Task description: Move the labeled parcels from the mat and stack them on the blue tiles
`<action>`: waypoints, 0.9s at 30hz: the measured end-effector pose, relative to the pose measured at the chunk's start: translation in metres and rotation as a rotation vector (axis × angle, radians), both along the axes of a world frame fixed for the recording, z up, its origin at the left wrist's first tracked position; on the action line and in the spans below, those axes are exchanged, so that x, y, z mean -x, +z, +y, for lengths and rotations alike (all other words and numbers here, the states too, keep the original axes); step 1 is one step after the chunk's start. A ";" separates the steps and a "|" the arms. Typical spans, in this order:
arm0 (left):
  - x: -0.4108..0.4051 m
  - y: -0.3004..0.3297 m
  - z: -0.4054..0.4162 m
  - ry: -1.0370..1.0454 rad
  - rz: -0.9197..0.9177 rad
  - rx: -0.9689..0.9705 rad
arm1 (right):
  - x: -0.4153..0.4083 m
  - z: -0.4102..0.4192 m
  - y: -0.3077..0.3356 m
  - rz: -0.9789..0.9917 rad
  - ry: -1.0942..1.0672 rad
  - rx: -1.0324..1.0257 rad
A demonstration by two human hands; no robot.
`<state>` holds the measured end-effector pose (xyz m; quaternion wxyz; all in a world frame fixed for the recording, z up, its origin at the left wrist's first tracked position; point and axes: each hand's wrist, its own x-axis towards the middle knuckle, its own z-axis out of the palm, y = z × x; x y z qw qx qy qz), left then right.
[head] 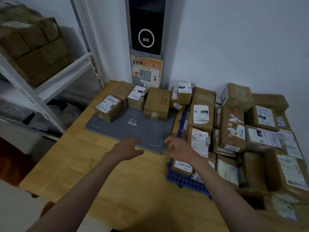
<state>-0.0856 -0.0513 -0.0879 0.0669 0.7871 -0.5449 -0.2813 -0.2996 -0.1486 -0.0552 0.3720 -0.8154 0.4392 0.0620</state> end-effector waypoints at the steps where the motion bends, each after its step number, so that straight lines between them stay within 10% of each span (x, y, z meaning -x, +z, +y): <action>1: -0.015 -0.004 0.001 0.001 0.011 -0.010 | -0.013 0.003 -0.005 0.009 -0.018 -0.004; 27: -0.285 -0.073 -0.077 0.391 0.208 0.074 | -0.315 -0.046 -0.089 -0.045 -0.180 -0.358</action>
